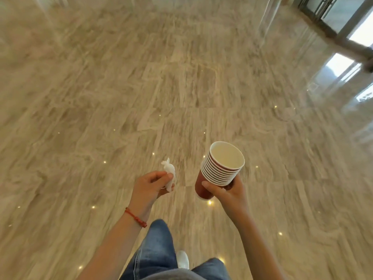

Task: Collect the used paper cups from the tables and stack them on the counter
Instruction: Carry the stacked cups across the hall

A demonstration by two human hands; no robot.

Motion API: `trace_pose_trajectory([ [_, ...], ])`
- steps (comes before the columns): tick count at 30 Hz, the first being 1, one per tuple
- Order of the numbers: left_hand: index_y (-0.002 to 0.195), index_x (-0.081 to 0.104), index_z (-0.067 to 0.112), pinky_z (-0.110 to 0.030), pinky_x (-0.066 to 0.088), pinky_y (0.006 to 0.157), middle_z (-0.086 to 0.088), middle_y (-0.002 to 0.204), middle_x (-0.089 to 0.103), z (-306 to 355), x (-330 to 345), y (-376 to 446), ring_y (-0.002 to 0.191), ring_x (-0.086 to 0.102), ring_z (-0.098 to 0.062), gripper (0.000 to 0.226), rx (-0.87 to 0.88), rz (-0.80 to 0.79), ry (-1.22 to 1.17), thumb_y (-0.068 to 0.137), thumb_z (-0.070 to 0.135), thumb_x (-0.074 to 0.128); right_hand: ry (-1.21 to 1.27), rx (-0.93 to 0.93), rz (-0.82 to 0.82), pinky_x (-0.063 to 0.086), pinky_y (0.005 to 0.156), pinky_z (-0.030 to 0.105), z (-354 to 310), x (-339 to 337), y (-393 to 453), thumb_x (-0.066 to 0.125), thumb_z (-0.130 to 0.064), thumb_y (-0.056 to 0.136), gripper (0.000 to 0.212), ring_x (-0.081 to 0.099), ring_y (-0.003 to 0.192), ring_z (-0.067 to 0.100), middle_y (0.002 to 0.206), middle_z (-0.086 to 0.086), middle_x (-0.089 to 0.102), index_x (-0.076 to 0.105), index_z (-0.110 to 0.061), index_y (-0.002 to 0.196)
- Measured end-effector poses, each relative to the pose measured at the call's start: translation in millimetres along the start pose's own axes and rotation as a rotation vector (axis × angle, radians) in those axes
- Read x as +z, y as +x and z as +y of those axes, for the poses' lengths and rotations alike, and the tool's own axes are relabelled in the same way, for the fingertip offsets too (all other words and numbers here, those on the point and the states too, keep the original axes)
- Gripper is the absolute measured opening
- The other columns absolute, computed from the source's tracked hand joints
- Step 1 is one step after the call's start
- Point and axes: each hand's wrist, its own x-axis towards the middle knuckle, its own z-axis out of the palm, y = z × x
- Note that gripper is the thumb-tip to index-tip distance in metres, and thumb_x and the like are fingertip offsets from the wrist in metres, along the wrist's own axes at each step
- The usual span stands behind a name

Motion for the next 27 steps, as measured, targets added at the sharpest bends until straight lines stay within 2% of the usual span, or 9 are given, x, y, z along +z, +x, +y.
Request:
trace_pose_trajectory([
  [4,0.073,0.071,0.003,-0.022,0.054,0.059,-0.009,0.069,0.069,29.7,14.7,88.6,0.063,0.067,-0.018,0.006,-0.01,0.021,-0.01,0.078,0.005,0.067,-0.019,0.01,-0.011,0.051,0.068,0.012,-5.6,14.0,91.9,0.086,-0.016,0.063,0.052,0.065,0.089,0.0,0.095,-0.02,0.069,0.057,-0.035,0.101],
  [7,0.07,0.072,0.008,-0.02,0.053,0.058,-0.006,0.069,0.07,58.6,24.0,171.6,0.064,0.068,-0.016,0.01,-0.002,0.032,-0.021,0.078,0.006,0.067,-0.014,0.023,-0.001,0.053,0.07,0.02,-16.0,33.3,172.8,0.085,-0.029,0.056,0.052,0.066,0.089,0.004,0.094,-0.017,0.07,0.058,-0.032,0.1],
  [10,0.073,0.07,0.007,-0.02,0.053,0.057,-0.006,0.069,0.071,95.0,37.4,254.3,0.062,0.066,-0.014,0.007,0.0,0.024,-0.02,0.079,0.007,0.067,-0.01,0.026,-0.006,0.053,0.075,0.026,-33.6,52.6,258.2,0.082,-0.043,0.05,0.065,0.066,0.091,0.004,0.097,-0.015,0.07,0.057,-0.03,0.109],
  [13,0.074,0.07,0.004,-0.021,0.055,0.058,-0.005,0.066,0.07,138.4,53.6,329.3,0.06,0.066,-0.015,0.006,0.014,-0.003,0.003,0.079,0.007,0.067,-0.006,0.036,-0.011,0.053,0.08,0.032,-54.5,67.8,337.2,0.082,-0.048,0.048,0.076,0.066,0.095,0.007,0.101,-0.011,0.07,0.055,-0.027,0.116],
  [21,0.074,0.069,0.003,-0.022,0.055,0.058,-0.005,0.063,0.069,215.0,104.1,504.9,0.058,0.066,-0.015,0.007,-0.016,-0.035,0.032,0.079,0.005,0.066,0.022,0.083,0.044,0.055,0.074,0.026,-76.2,78.8,519.7,0.083,-0.043,0.046,0.065,0.066,0.092,0.008,0.097,-0.013,0.07,0.057,-0.031,0.106],
  [24,0.074,0.07,0.004,-0.022,0.055,0.058,-0.006,0.063,0.069,229.3,128.6,574.2,0.059,0.066,-0.015,0.006,-0.034,-0.044,0.032,0.079,0.006,0.067,0.014,0.077,0.051,0.054,0.07,0.022,-78.2,76.3,597.5,0.085,-0.034,0.05,0.064,0.066,0.092,0.007,0.097,-0.01,0.07,0.057,-0.028,0.107],
  [27,0.073,0.07,0.007,-0.022,0.054,0.059,-0.004,0.066,0.069,250.7,158.4,651.4,0.064,0.067,-0.015,0.007,-0.036,-0.057,0.049,0.079,0.007,0.067,-0.007,0.06,0.054,0.055,0.074,0.026,-82.1,71.6,683.4,0.088,-0.02,0.058,0.064,0.067,0.092,0.009,0.098,-0.004,0.07,0.057,-0.019,0.114],
])
